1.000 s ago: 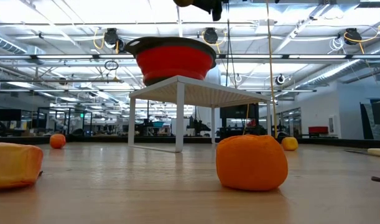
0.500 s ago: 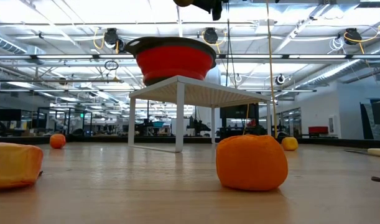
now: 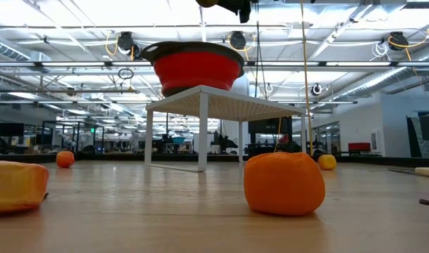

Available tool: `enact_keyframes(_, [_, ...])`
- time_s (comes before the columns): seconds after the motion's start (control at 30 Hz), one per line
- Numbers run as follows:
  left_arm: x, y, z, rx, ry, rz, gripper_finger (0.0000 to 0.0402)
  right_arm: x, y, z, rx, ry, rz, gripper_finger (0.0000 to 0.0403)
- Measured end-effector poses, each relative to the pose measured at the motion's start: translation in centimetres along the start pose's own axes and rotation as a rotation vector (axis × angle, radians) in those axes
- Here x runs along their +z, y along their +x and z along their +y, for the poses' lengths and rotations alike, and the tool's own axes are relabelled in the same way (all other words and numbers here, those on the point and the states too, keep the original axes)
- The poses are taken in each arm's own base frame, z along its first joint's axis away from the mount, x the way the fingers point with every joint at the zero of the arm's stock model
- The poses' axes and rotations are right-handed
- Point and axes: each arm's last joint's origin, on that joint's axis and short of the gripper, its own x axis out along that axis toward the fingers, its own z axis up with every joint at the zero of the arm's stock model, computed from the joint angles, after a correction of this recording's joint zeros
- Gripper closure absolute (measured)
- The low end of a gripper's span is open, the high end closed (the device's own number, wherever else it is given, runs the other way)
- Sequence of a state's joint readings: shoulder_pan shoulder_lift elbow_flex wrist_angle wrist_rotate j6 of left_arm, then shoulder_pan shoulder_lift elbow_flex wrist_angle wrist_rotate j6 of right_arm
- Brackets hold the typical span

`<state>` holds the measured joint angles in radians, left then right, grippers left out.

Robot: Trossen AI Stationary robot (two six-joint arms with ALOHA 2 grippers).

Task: Pick & Place Fruit
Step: Put the kiwi into the red strainer bowl on the shelf

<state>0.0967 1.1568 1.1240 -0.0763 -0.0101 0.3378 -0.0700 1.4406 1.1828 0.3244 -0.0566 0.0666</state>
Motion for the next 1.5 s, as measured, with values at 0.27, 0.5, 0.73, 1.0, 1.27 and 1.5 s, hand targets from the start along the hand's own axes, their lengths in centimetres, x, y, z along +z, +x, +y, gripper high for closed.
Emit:
enact_keyframes(0.27, [-1.6,2.4,-0.6,-0.017,0.019,0.076,0.0149,-0.4,-0.1,-0.1,-0.007,0.002,0.041,0.0176])
enact_keyframes(0.5, [-1.8,2.5,-0.7,-0.03,0.08,0.093,0.0149,-0.7,-0.1,-0.1,-0.01,0.004,0.072,0.0183])
enact_keyframes(0.73, [-2.2,2.2,-0.8,-0.049,0.08,0.142,0.0149,-0.8,0.0,-0.1,-0.009,0.004,0.077,0.0184])
enact_keyframes(1.0, [-1.9,-0.1,-0.5,-0.005,0.073,0.208,0.0149,-0.2,0.0,-0.2,-0.009,0.002,0.023,0.0187])
enact_keyframes(1.27, [-1.6,0.1,-1.6,-0.044,0.061,0.193,0.0149,0.8,-0.1,-0.2,-0.007,-0.004,-0.078,0.0189])
enact_keyframes(1.5, [-1.4,1.0,-1.8,0.007,-0.023,0.157,0.0149,0.9,-0.1,0.0,-0.004,-0.004,-0.085,0.019])
